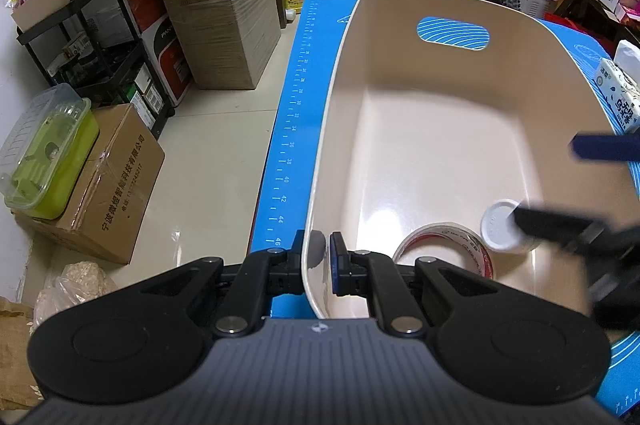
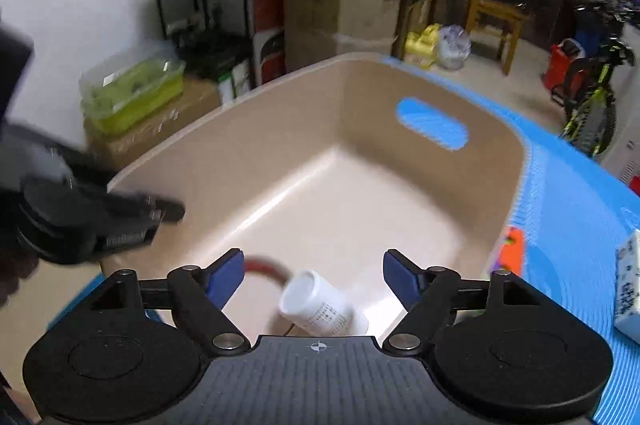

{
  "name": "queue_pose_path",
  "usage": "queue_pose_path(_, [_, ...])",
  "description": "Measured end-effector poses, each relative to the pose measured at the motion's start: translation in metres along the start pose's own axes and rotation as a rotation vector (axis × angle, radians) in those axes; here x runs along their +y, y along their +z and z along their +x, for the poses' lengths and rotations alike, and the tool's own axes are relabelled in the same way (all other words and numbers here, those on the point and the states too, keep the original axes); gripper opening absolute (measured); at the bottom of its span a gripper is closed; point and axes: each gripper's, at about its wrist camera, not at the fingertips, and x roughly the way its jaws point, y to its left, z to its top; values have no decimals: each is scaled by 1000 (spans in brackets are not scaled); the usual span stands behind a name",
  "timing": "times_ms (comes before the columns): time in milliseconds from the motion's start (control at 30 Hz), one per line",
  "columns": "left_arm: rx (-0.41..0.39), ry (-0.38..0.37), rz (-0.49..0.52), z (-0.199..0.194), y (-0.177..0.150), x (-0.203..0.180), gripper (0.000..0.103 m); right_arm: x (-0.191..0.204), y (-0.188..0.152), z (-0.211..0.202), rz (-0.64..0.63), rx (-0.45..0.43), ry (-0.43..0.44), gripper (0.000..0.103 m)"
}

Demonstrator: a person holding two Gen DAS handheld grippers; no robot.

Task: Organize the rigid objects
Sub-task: 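Carry the pill bottle over the basket and open the right gripper, then move the right gripper to the black remote and grasp it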

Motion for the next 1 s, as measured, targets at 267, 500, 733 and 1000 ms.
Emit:
queue_pose_path(267, [0, 3, 1, 1, 0, 0, 13, -49, 3, -48, 103, -134, -70, 81])
queue_pose_path(500, [1, 6, 3, 1, 0, 0, 13, -95, -11, -66, 152, -152, -168, 81])
queue_pose_path(733, [2, 9, 4, -1, 0, 0, 13, -130, -38, -46, 236, -47, -213, 81])
queue_pose_path(1000, [2, 10, 6, -1, 1, 0, 13, -150, -63, -13, 284, 97, -229, 80])
